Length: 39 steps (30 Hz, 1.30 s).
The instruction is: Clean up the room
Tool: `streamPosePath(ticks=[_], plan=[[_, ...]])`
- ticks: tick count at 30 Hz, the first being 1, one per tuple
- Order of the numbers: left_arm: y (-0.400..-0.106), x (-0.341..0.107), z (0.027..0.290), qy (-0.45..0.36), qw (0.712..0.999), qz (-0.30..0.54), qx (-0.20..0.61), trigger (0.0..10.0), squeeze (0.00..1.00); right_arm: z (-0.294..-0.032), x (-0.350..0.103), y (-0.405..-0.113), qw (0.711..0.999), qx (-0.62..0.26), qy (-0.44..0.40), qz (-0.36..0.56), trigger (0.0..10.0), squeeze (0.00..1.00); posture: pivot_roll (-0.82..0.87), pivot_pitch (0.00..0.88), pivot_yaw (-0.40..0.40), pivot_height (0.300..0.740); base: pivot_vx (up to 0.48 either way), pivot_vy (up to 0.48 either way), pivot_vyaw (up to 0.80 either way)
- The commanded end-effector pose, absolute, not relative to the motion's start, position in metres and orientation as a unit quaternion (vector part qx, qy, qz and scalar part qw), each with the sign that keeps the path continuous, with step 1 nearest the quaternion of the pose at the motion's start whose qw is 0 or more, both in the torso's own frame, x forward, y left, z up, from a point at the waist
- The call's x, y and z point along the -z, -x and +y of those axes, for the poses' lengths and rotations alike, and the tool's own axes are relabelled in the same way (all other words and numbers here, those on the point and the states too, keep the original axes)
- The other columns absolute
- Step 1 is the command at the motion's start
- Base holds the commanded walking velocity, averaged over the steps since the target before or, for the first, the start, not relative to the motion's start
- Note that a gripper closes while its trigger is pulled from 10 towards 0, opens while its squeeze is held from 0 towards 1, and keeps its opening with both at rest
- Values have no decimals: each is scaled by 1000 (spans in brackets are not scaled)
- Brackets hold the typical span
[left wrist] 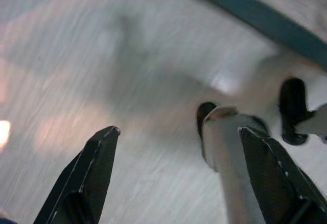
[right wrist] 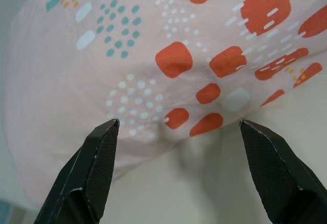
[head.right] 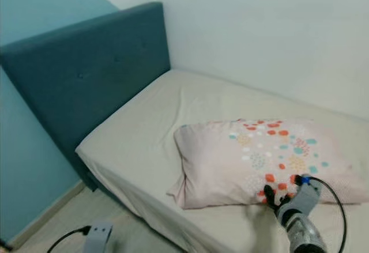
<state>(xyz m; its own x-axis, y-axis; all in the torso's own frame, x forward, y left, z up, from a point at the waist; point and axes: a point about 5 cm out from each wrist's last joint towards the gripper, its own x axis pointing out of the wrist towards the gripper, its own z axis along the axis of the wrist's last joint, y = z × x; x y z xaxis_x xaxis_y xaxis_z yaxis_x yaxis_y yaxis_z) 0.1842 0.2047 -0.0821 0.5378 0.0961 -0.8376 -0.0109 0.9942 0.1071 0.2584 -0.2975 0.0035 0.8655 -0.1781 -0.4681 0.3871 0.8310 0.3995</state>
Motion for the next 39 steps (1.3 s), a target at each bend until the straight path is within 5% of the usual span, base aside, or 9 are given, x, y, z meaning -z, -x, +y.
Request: streamPosePath(ticks=[1,14,20,27,32,39], plan=[[-186,79,214,-45,879,473,-43,10000,0,-301,-6,-259,925,168,-284,190,10000,0,-76,0,28,626,0,0,0],[-242,38,238,-18,928,363,-76,10000,0,-326,-29,-265,907,198,-359,95,10000,0,-16,0,81,581,0,0,0],[-258,20,253,-38,942,326,-65,10000,0,-340,-60,-280,906,168,-388,16,10000,0,26,67,126,561,0,0,0],[-249,20,265,-54,942,325,-60,10000,0,-347,-78,-287,904,147,-401,-31,10000,0,74,127,155,546,0,0,0],[-205,33,296,-97,930,354,-34,10000,0,-361,-91,-288,885,182,-424,-70,10000,0,189,246,204,526,0,0,0],[-186,25,320,-114,931,345,-25,10000,0,-373,-119,-296,882,168,-423,-122,10000,0,252,311,231,506,0,0,0]])
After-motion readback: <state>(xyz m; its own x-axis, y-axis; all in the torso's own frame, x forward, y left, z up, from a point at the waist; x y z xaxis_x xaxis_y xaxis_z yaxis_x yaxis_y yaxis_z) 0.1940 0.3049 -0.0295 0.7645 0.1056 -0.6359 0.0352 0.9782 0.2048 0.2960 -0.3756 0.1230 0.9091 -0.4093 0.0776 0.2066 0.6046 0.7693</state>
